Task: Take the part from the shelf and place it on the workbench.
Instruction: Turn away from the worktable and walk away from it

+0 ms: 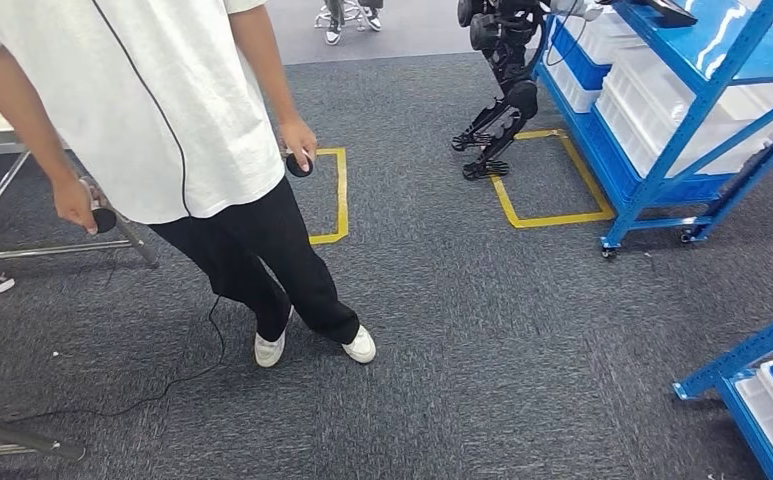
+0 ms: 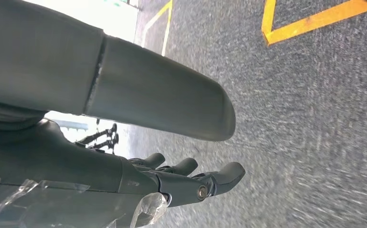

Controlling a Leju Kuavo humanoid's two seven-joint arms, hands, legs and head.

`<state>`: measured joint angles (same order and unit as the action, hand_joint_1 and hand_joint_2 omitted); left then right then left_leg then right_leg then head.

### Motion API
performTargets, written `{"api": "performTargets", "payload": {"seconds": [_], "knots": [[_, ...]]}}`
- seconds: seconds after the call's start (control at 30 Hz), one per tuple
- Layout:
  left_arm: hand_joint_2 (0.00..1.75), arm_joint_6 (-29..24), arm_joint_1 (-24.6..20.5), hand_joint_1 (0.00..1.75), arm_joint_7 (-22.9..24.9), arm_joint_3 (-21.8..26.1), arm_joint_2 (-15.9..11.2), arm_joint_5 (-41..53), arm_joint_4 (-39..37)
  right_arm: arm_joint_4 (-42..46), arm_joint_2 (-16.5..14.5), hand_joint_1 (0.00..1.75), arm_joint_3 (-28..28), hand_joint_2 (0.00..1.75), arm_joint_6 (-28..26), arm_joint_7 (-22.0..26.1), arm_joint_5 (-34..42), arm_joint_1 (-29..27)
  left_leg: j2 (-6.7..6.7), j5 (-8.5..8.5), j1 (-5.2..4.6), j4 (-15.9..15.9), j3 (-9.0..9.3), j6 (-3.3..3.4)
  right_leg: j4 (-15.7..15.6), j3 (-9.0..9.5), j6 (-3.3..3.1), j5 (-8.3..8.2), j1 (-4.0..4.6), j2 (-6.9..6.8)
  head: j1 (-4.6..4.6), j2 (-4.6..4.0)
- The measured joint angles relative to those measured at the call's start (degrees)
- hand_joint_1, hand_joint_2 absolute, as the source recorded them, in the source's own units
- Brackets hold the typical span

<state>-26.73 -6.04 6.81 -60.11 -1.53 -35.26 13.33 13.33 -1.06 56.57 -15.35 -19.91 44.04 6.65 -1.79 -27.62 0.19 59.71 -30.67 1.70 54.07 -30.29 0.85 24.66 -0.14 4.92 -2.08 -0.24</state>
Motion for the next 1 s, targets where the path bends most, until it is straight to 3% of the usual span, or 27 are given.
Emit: {"api": "performTargets", "payload": {"seconds": [0.07, 0.13, 0.2, 0.23, 0.3, 0.37, 0.4, 0.43, 0.5, 0.57, 0.7, 0.8, 0.83, 0.9, 0.97, 1.0], "knots": [[0.00, 0.0, 0.0, 0.00, 0.1, 0.0, -0.1, -0.1, 0.0, 0.0, -0.2, 0.00, 0.0, 0.00, 0.0, -0.1, 0.0, 0.1, -1.77, 1.91, -0.16, -5.3, 2.15, 0.39, 0.1, -0.19, 0.38, -0.09, 0.03, 1.20, -0.01, 0.00], [0.00, 0.1, -0.1, 0.00, 0.2, 0.0, -0.1, -0.2, 0.0, 0.0, -0.2, 0.00, 0.0, 0.00, 0.0, -0.2, 0.0, -0.1, -1.31, 2.11, -0.26, -6.0, 2.30, 0.66, 0.0, -0.56, 1.00, -0.27, -0.06, 2.22, 0.00, 0.00], [0.00, 0.1, -0.4, 0.00, 0.3, 0.0, -0.1, -0.2, 0.0, -0.1, -0.1, 0.00, 0.0, 0.00, 0.0, -0.2, -0.1, -0.2, -0.21, 2.53, -0.11, -6.4, 2.36, 1.25, 1.1, -1.22, 1.49, 0.51, -0.13, 0.64, 0.08, 0.00], [0.00, 0.1, -0.4, 0.00, 0.3, 0.0, -0.1, -0.2, 0.0, -0.1, -0.1, 0.00, 0.0, 0.00, 0.0, -0.2, -0.1, -0.2, 0.44, 2.72, 0.01, -6.7, 2.38, 1.59, 3.2, -2.19, 1.70, 1.87, -0.10, -0.86, 0.15, 0.00], [0.00, 0.1, -0.3, 0.00, 0.3, 0.0, -0.1, -0.3, 0.0, -0.1, 0.0, 0.00, 0.0, 0.00, 0.0, -0.2, -0.2, 0.0, 1.91, 2.76, -0.03, -6.8, 2.34, 1.97, 10.8, -5.74, 2.12, 5.92, -0.22, -3.47, 0.28, 0.00], [0.00, 0.2, 0.0, 0.00, 0.2, 0.0, 0.0, -0.4, 0.0, -0.1, 0.0, 0.00, 0.0, 0.00, -0.1, -0.2, -0.2, 0.0, 3.54, 2.68, -0.05, -6.7, 2.27, 2.02, 17.2, -8.89, 2.69, 8.15, -0.58, -4.05, 0.28, 0.00], [0.00, 0.2, 0.0, 0.00, 0.1, 0.0, 0.0, -0.4, 0.0, -0.1, 0.1, 0.00, 0.0, 0.00, -0.1, -0.1, -0.2, 0.0, 4.27, 2.63, 0.00, -6.7, 2.27, 1.95, 17.5, -8.99, 2.96, 7.67, -0.79, -4.24, 0.28, 0.00], [0.00, 0.2, 0.0, 0.00, 0.0, 0.0, 0.1, -0.5, 0.0, -0.1, 0.2, 0.00, 0.0, 0.00, -0.1, -0.1, -0.2, 0.0, 4.94, 2.53, 0.08, -6.7, 2.34, 1.81, 15.2, -7.83, 3.22, 6.20, -1.02, -4.63, 0.28, 0.00], [0.00, 0.2, 0.0, 0.00, -0.2, 0.0, 0.2, -0.6, 0.0, -0.1, 0.3, 0.00, 0.0, 0.00, -0.1, -0.1, -0.3, 0.0, 6.12, 2.15, 0.10, -6.5, 2.63, 1.25, 6.7, -3.26, 3.61, 2.53, -1.37, -6.80, 0.28, 0.00], [0.00, 0.1, 0.0, 0.00, -0.4, 0.0, 0.1, -0.6, 0.0, -0.1, 0.3, 0.00, 0.0, 0.00, 0.0, -0.2, -0.3, 0.1, 7.16, 1.61, -0.14, -6.3, 3.00, 0.38, 1.2, -0.41, 3.28, 0.78, -1.34, -8.31, 0.25, 0.00], [0.00, 0.1, -0.5, 0.00, -0.5, 0.0, 0.2, -0.8, 0.0, -0.1, 0.3, 0.00, 0.0, 0.00, 0.0, -0.7, -0.3, 0.0, 8.77, 1.12, 0.21, -6.3, 3.68, -0.95, 0.7, -0.43, 1.75, 0.63, -0.90, -6.64, 0.23, 0.00], [0.00, 0.1, -0.6, 0.00, -0.5, 0.0, 0.2, -0.8, 0.0, -0.1, 0.3, 0.00, 0.0, 0.00, 0.0, -0.9, -0.3, 0.1, 8.84, 0.99, 0.37, -6.2, 3.72, -1.21, 0.6, -0.37, 1.43, 0.50, -0.95, -6.28, 0.25, 0.00], [0.00, 0.1, -0.6, 0.00, -0.5, 0.0, 0.2, -0.8, 0.0, -0.1, 0.3, 0.00, 0.0, 0.00, 0.0, -0.9, -0.3, 0.1, 8.67, 0.94, 0.43, -6.2, 3.71, -1.26, 0.6, -0.38, 1.39, 0.47, -1.00, -6.24, 0.25, 0.00], [0.00, 0.1, -0.7, 0.00, -0.5, 0.0, 0.2, -0.8, 0.0, -0.1, 0.3, 0.00, 0.0, 0.00, 0.1, -1.0, -0.3, 0.1, 6.30, -0.80, 0.61, -3.7, 2.78, -1.48, 0.6, -0.42, 1.09, 0.37, -1.09, -5.81, 0.19, 0.00], [0.00, 0.2, -0.4, 0.00, -0.4, 0.0, 0.2, -0.8, 0.0, -0.1, 0.3, 0.00, 0.0, 0.00, 0.1, -1.2, -0.2, 0.2, 3.30, -4.57, 0.70, 5.1, -1.45, -1.49, 0.6, -0.57, 0.62, 0.20, -0.89, -3.81, 0.10, 0.00], [0.00, 0.2, -0.2, 0.00, -0.4, 0.0, 0.2, -0.8, 0.0, -0.1, 0.3, 0.00, 0.0, 0.00, 0.0, -1.3, -0.1, 0.2, 2.63, -4.65, 0.66, 7.0, -2.56, -1.27, 0.6, -0.59, 0.46, 0.13, -0.76, -2.50, 0.09, 0.00]]}}
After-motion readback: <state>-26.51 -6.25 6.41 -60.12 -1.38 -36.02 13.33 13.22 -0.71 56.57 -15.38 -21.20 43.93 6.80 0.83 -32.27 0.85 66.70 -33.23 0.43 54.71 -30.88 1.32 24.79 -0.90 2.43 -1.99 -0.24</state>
